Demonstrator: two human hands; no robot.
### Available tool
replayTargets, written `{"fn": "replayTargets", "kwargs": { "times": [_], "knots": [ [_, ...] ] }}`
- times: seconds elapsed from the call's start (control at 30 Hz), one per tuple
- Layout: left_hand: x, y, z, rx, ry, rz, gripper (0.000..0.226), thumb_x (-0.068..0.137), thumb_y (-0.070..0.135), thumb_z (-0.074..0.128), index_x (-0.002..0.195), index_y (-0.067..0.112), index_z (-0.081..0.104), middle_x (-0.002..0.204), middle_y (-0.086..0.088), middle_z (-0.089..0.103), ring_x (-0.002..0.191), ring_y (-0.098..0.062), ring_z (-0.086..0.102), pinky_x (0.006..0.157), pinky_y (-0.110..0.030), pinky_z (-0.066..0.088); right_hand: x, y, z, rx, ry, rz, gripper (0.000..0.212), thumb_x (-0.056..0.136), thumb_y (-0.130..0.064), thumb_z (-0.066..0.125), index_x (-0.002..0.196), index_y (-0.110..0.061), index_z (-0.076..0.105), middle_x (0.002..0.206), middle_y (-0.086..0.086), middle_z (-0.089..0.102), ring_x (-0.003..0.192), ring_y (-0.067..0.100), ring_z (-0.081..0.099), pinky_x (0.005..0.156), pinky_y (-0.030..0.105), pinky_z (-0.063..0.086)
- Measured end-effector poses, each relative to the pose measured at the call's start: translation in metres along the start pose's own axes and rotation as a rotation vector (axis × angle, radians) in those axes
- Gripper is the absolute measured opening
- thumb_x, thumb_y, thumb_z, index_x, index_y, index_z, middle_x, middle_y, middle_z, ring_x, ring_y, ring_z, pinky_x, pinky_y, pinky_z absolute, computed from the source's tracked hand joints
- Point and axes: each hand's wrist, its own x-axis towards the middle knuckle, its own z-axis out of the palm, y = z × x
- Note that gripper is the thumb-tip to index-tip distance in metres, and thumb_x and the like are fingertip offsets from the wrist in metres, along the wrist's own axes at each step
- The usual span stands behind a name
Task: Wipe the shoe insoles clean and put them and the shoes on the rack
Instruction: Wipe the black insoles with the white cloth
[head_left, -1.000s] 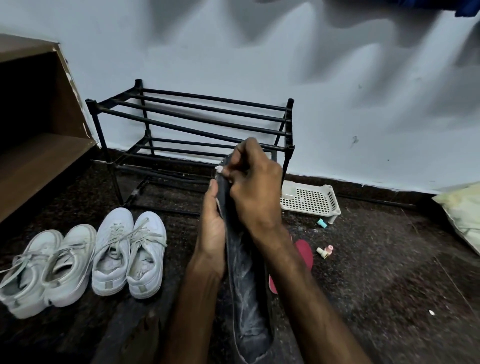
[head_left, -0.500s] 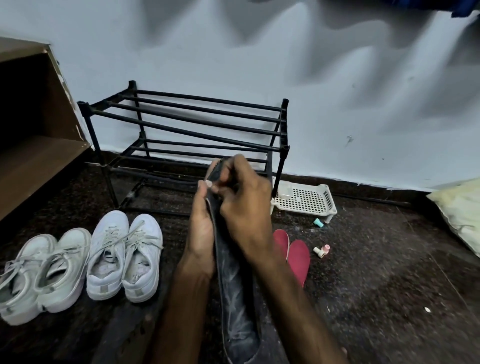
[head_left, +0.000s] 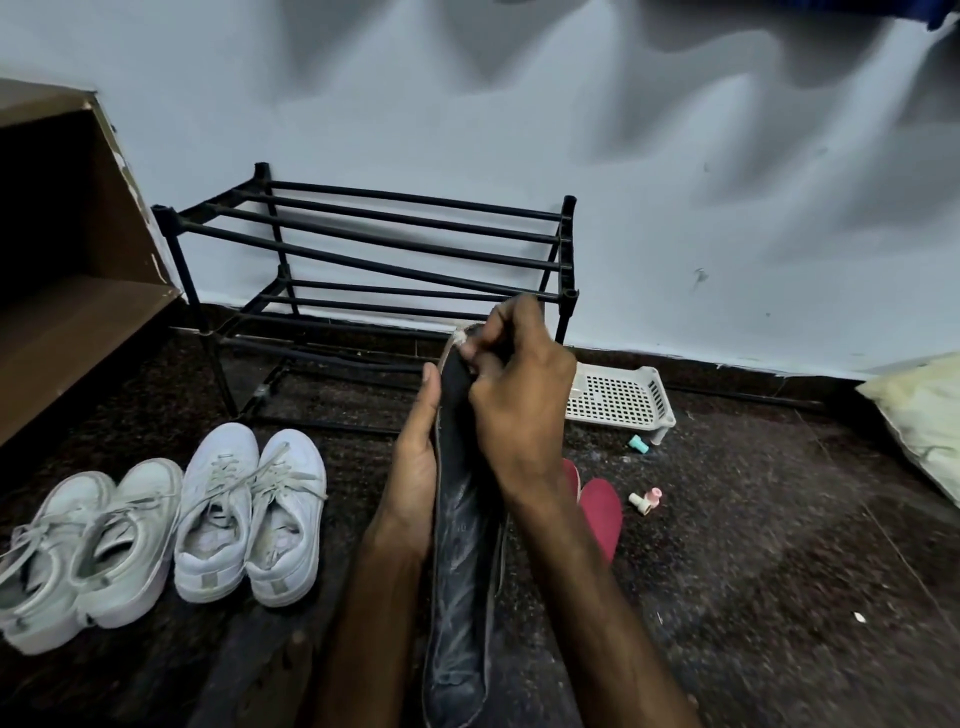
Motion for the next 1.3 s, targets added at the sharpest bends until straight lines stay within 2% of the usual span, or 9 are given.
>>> {"fn": "replayTargets", "kwargs": {
  "times": [0.17,0.27,0.37,0.47,0.7,0.87,0.93,1.13,1.3],
  "knots": [
    [0.0,0.009,-0.012,0.133,0.078,0.117,0.071,0.085,0.067,0.045,0.094,0.003,0.074,0.087,-0.019,0.07,0.095,-0.029,0.065,0.087,-0.034,0.054,-0.075,-0.006,-0.006,0.087,-0.125,0.045,0.038,0.07,0.019,0.062,0.075,-0.016,0.048,0.067,-0.009,0.051,0.062,0.007,0.055,0.059,0.016,0.045],
    [0.002,-0.001,-0.008,0.183,0.055,0.093,0.047,0.092,0.053,0.048,0.085,0.013,0.071,0.09,-0.011,0.067,0.1,-0.024,0.061,0.092,-0.034,0.051,-0.052,0.001,-0.005,-0.02,-0.087,-0.026,0.031,0.075,0.011,0.06,0.079,-0.017,0.049,0.07,-0.008,0.054,0.063,0.015,0.056,0.059,0.032,0.048],
    [0.004,-0.006,-0.005,0.18,0.047,0.101,0.043,0.094,0.04,0.053,0.117,0.008,0.067,0.117,-0.015,0.067,0.113,-0.025,0.063,0.099,-0.037,0.049,-0.01,0.012,0.002,-0.079,-0.017,-0.032,0.026,0.078,0.008,0.064,0.081,-0.013,0.049,0.071,-0.005,0.057,0.065,0.015,0.059,0.06,0.04,0.05],
    [0.002,-0.005,-0.003,0.177,0.024,0.118,0.052,0.094,0.041,0.048,0.129,0.004,0.059,0.126,-0.02,0.064,0.119,-0.031,0.06,0.106,-0.043,0.045,0.009,0.017,-0.001,-0.079,0.052,0.034,0.031,0.077,0.017,0.062,0.08,-0.011,0.049,0.071,-0.006,0.056,0.065,0.003,0.059,0.061,0.027,0.051],
    [0.005,-0.009,-0.013,0.075,0.051,0.095,0.048,0.091,0.053,0.047,0.094,0.007,0.058,0.085,-0.009,0.068,0.083,-0.018,0.07,0.074,-0.029,0.059,-0.051,0.01,-0.006,-0.037,0.008,0.036,0.037,0.072,0.017,0.06,0.079,-0.018,0.049,0.071,-0.009,0.055,0.068,0.019,0.061,0.063,0.043,0.051],
    [-0.001,-0.012,-0.006,0.027,0.014,0.026,0.066,0.097,0.057,0.035,0.137,0.008,0.054,0.138,-0.015,0.057,0.129,-0.026,0.053,0.112,-0.043,0.037,0.011,0.019,-0.004,-0.064,0.157,0.073,0.033,0.074,0.018,0.063,0.079,-0.011,0.05,0.069,-0.005,0.055,0.062,0.0,0.055,0.061,0.018,0.049],
    [0.001,-0.013,-0.008,0.031,0.005,0.048,0.069,0.097,0.058,0.037,0.141,0.006,0.049,0.143,-0.016,0.051,0.135,-0.027,0.047,0.117,-0.045,0.028,0.018,0.018,-0.005,-0.064,0.177,0.091,0.032,0.074,0.018,0.063,0.079,-0.011,0.049,0.068,-0.006,0.055,0.062,0.002,0.057,0.062,0.025,0.051],
    [-0.001,-0.022,-0.006,-0.061,-0.06,0.04,0.062,0.097,0.052,0.032,0.115,0.007,0.071,0.12,-0.014,0.068,0.113,-0.023,0.065,0.086,-0.032,0.056,-0.029,0.009,-0.01,-0.115,0.095,0.059,0.035,0.076,0.012,0.064,0.083,-0.018,0.048,0.072,-0.007,0.056,0.068,0.019,0.059,0.064,0.041,0.049],
    [-0.005,-0.025,0.002,0.016,-0.057,0.005,0.064,0.089,0.057,0.051,0.133,0.011,0.059,0.138,-0.015,0.056,0.127,-0.026,0.055,0.097,-0.036,0.051,0.013,0.003,-0.008,-0.121,0.173,0.028,0.035,0.075,0.016,0.063,0.085,-0.015,0.05,0.071,-0.009,0.055,0.066,0.011,0.061,0.064,0.036,0.052]
  ]
}}
